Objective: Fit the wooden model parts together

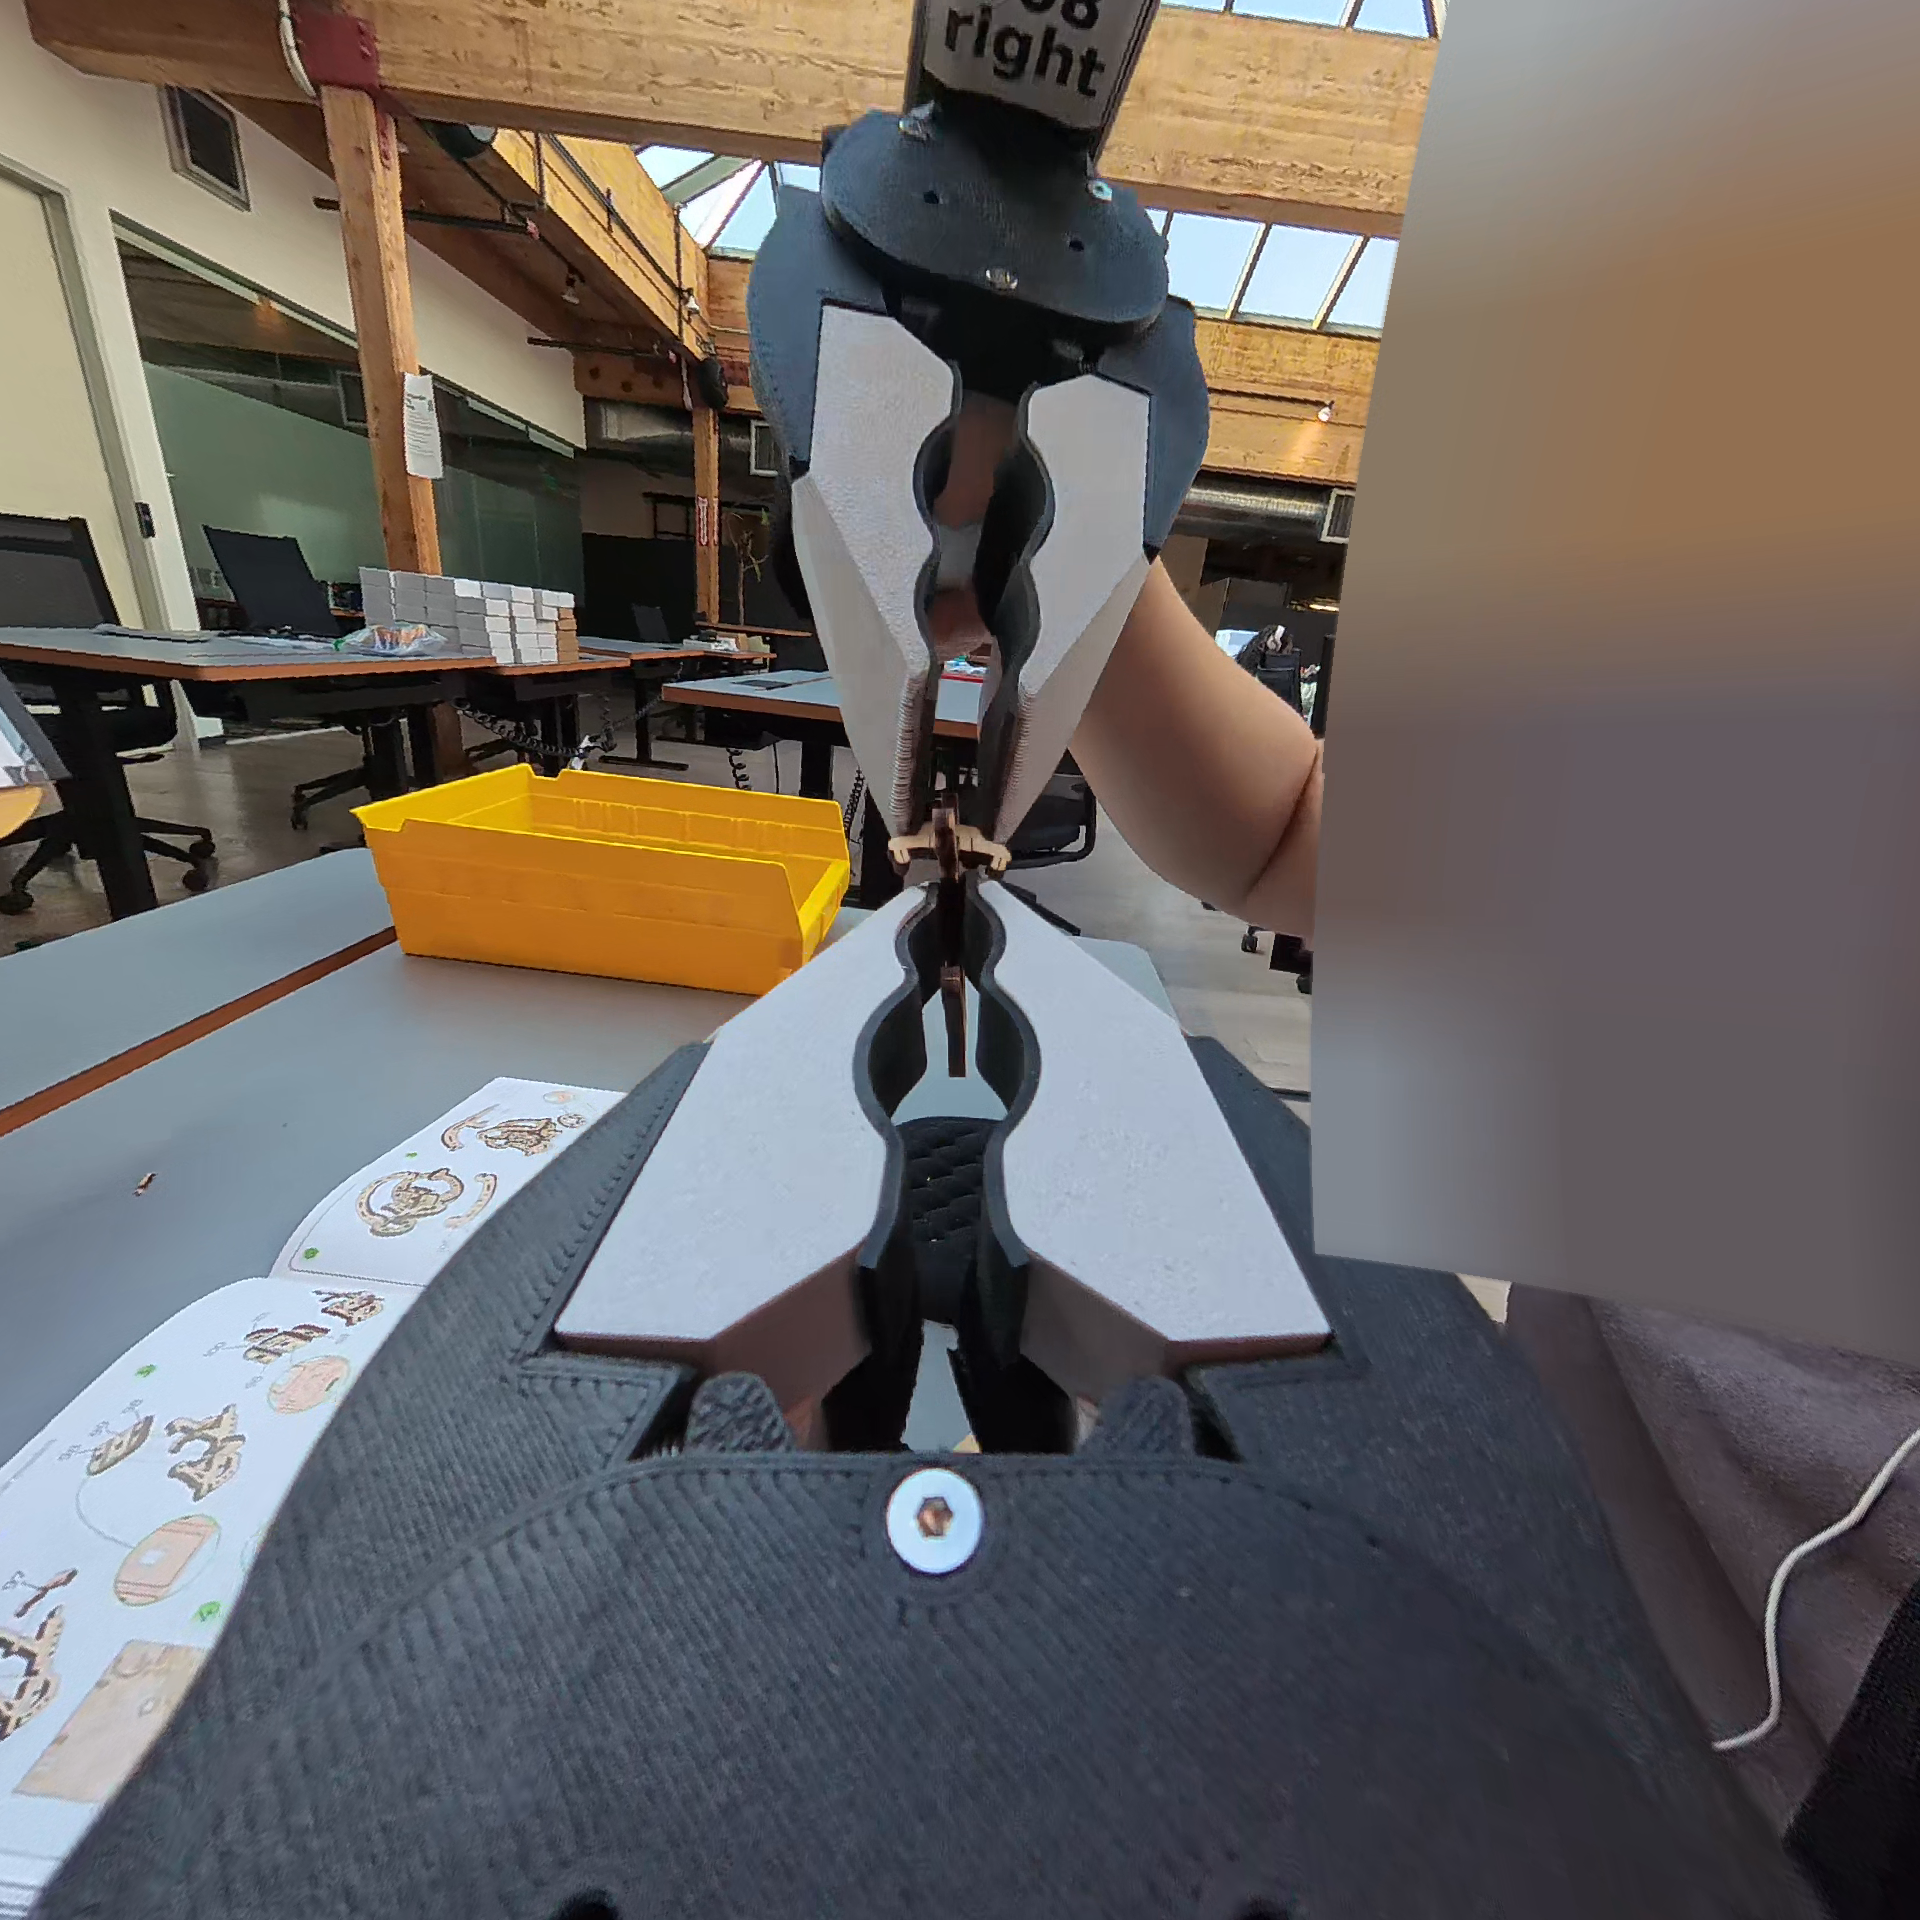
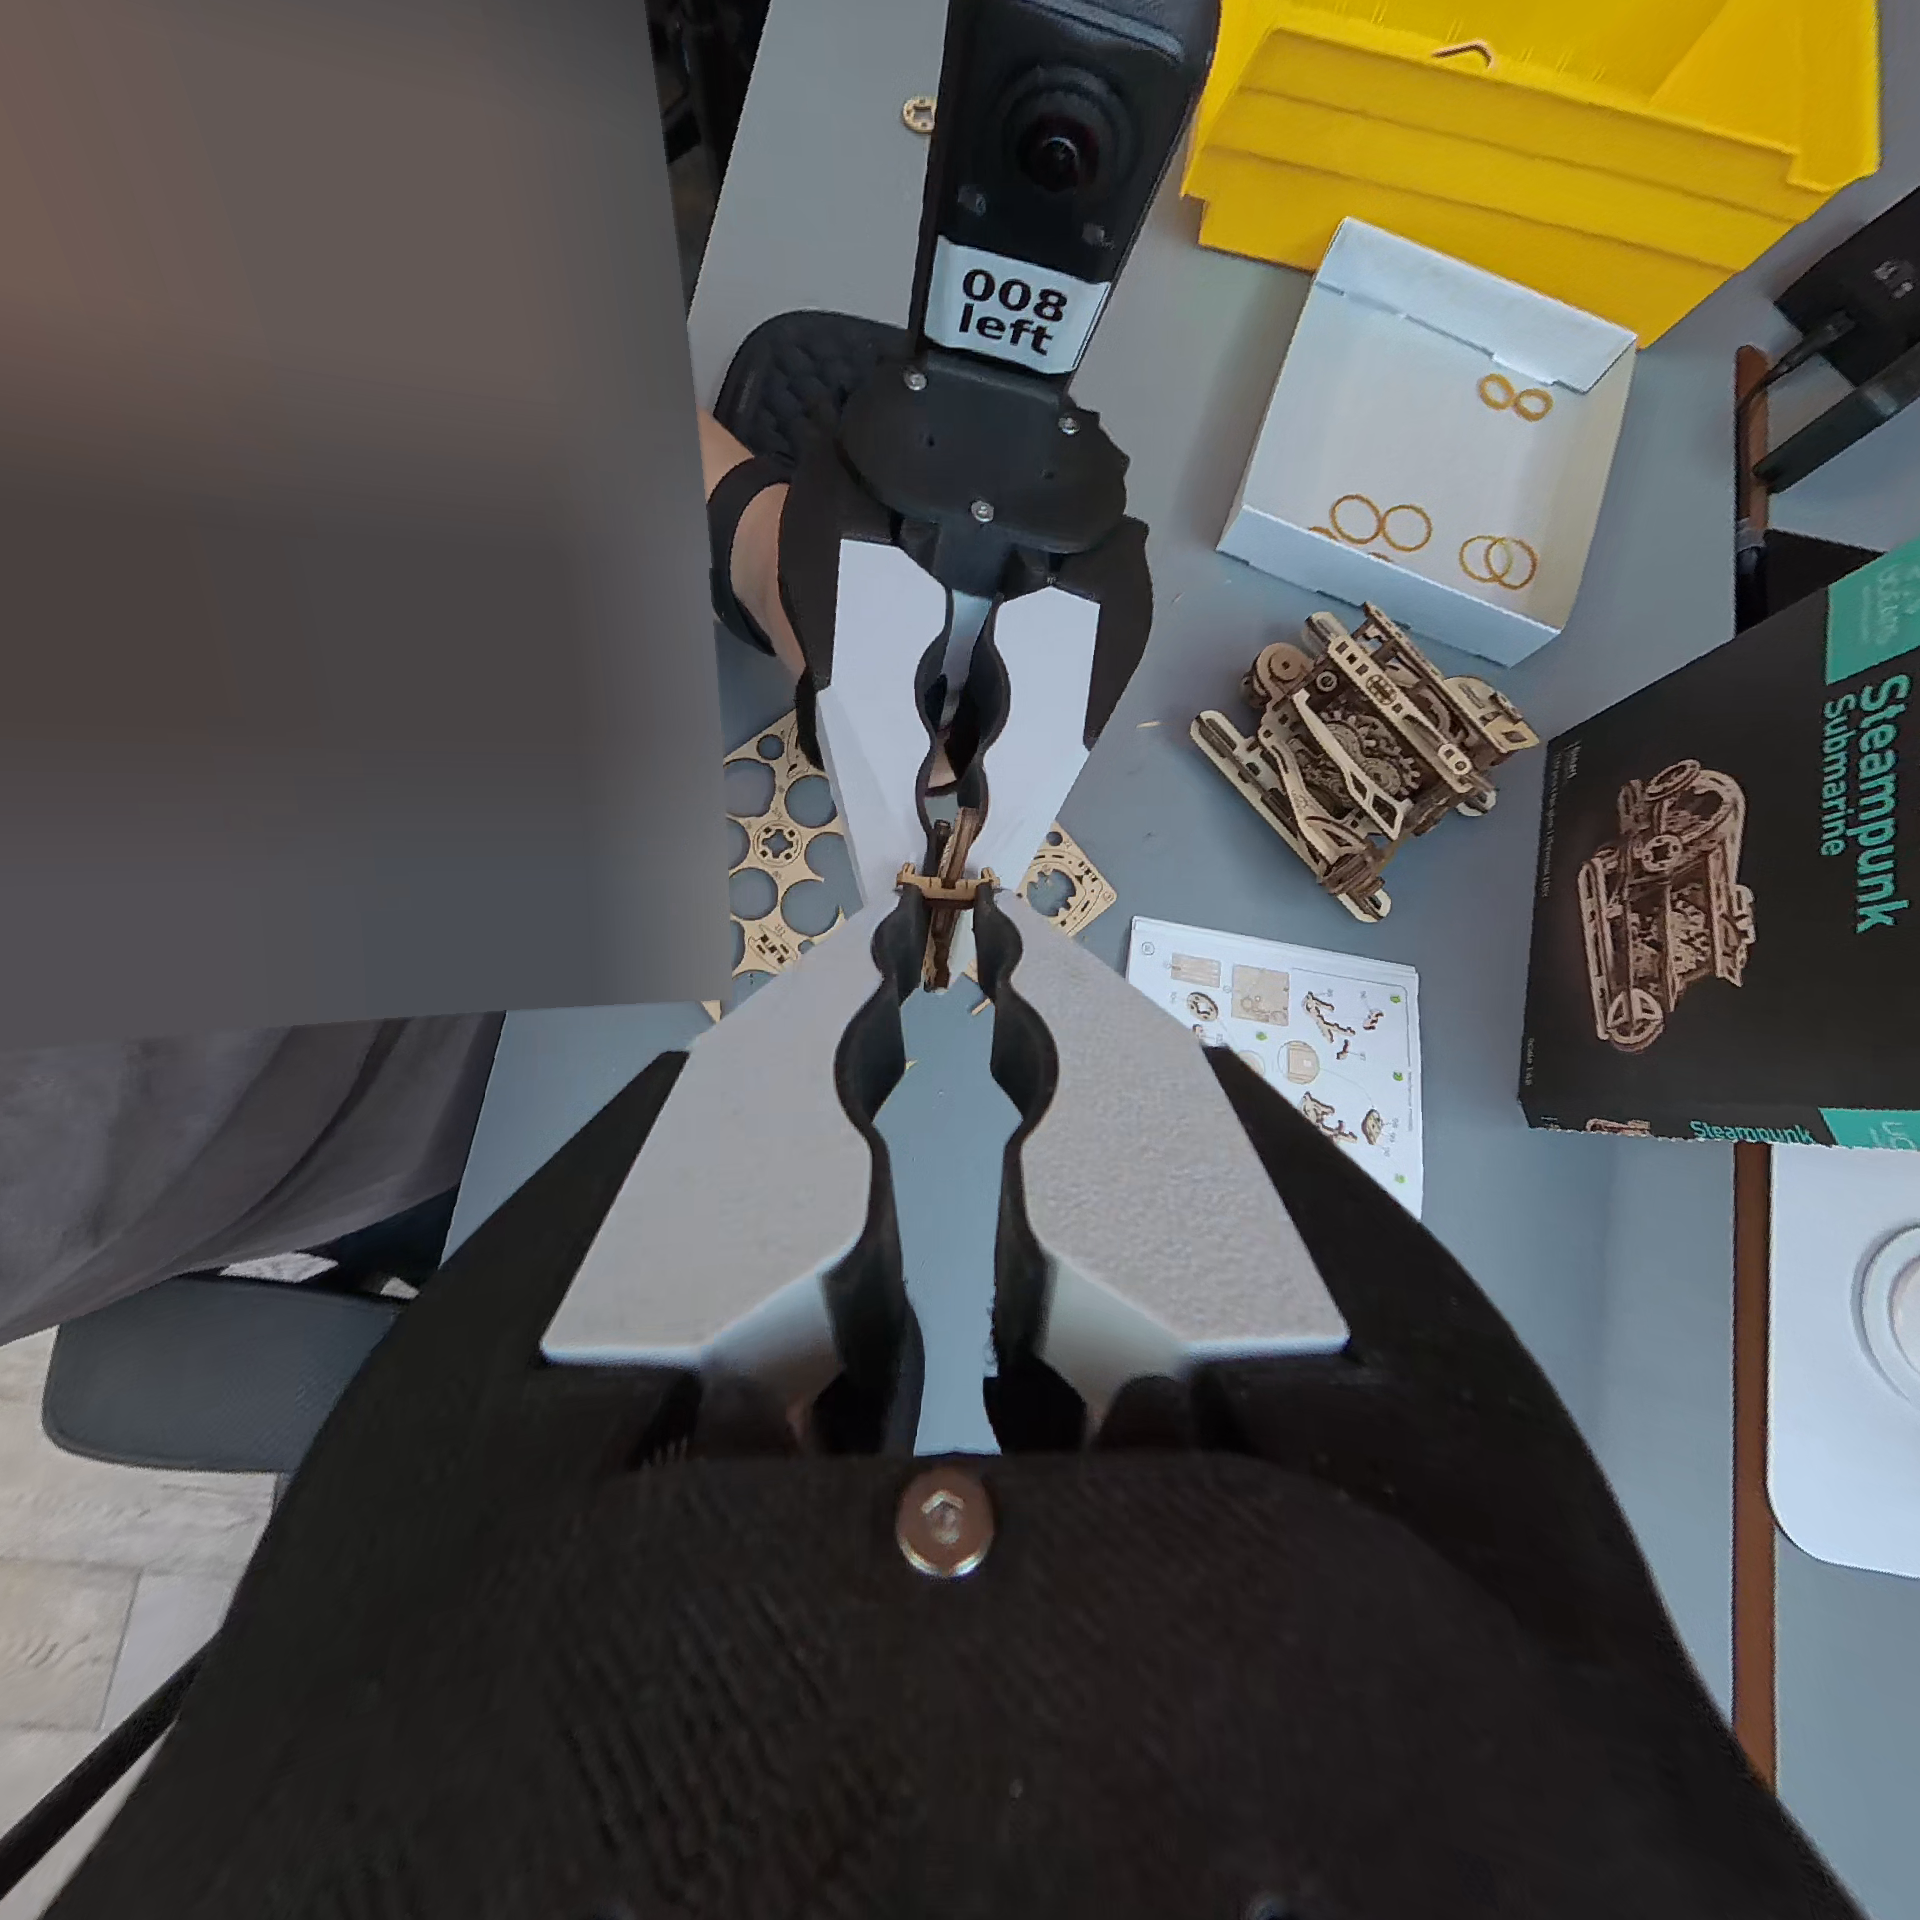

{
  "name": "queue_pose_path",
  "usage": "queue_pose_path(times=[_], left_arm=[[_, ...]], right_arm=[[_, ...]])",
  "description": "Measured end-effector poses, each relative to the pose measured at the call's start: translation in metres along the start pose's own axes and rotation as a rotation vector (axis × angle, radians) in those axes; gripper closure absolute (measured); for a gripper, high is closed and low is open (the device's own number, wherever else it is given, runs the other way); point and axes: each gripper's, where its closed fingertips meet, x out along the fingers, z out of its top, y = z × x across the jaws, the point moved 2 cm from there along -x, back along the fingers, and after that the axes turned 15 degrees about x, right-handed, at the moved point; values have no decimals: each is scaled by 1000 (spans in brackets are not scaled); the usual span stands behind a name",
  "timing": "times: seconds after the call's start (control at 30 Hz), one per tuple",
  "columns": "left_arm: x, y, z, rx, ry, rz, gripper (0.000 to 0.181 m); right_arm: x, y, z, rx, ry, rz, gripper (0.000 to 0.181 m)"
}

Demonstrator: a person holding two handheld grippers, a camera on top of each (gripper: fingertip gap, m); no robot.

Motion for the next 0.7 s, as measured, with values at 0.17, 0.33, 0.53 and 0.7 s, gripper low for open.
queue_pose_path(times=[0.17,0.33,0.53,0.7], left_arm=[[4,-4,-7,21,68,-28,181],[2,-4,-9,5,94,-47,181],[0,-4,-4,2,61,-48,181],[-3,-2,4,23,21,-26,181]], right_arm=[[2,1,-7,35,141,82,173],[5,0,-7,40,208,110,173],[3,1,-2,51,214,133,173],[1,2,5,48,149,137,172]])
